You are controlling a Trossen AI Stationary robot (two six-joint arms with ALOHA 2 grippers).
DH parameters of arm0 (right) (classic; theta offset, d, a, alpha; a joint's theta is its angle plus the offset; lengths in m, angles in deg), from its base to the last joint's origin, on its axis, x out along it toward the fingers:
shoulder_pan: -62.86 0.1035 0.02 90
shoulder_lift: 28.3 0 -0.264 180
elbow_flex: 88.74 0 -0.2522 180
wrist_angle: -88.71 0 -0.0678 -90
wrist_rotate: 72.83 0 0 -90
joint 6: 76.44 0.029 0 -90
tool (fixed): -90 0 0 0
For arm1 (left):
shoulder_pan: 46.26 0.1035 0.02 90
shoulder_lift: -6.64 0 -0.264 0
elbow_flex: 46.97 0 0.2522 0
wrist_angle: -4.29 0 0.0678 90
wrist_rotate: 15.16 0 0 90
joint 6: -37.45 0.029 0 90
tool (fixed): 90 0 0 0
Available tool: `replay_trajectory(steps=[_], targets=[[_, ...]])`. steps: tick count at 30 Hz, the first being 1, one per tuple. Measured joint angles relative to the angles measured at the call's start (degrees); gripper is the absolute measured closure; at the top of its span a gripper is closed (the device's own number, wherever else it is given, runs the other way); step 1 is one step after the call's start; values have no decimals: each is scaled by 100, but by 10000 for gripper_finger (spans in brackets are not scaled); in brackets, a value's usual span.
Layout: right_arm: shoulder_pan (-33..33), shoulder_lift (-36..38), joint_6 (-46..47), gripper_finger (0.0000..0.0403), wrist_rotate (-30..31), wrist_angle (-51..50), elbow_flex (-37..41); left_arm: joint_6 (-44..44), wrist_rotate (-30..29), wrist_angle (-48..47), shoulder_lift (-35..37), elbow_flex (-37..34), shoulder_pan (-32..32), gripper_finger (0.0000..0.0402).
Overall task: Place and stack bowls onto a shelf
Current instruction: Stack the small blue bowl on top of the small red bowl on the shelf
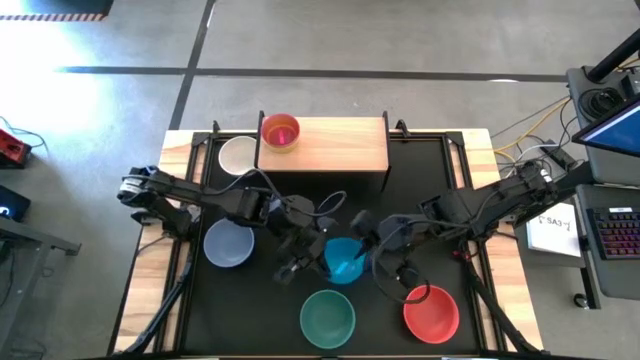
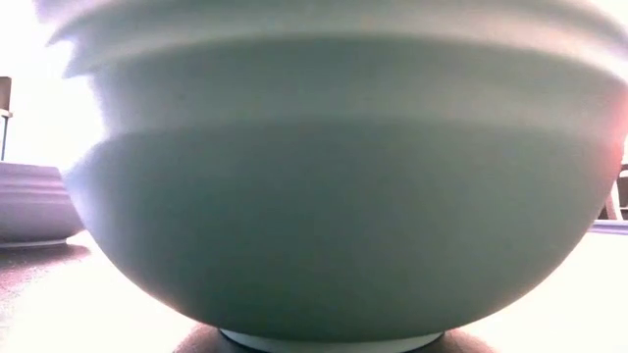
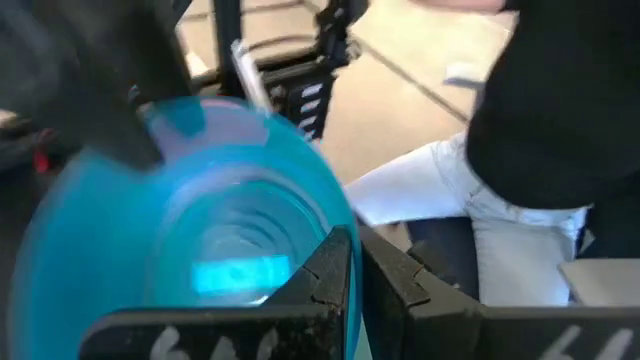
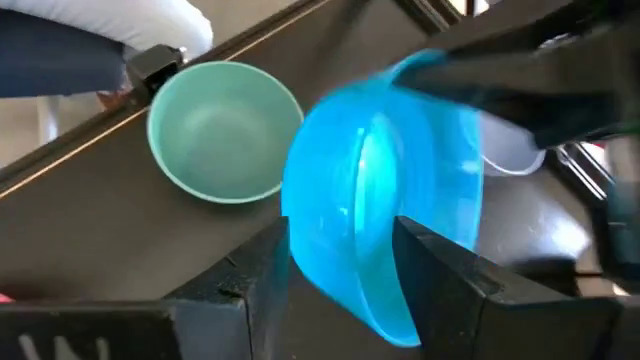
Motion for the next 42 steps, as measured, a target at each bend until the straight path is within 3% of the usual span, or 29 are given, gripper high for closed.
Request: replay_trajectory(steps=[9,15,25,32,42], targets=[[-157,257,275,232,1252,108,2,-28,-99,-188,7,-1,318,401],[-251,433,562,237,2227,111,2,75,-1457,-888,235,-1,555,401],[-360,628,1236,242,2210,-319,2,375,-3635,-1690,686,-1,1043,401],[-400,539,1562,243,2199,-690,2,338,-5086,-2114,895,-1,1785,401],[-415,457,1887,245,2188,-953,11,-91,-5276,-2200,777,-1,3467,401]])
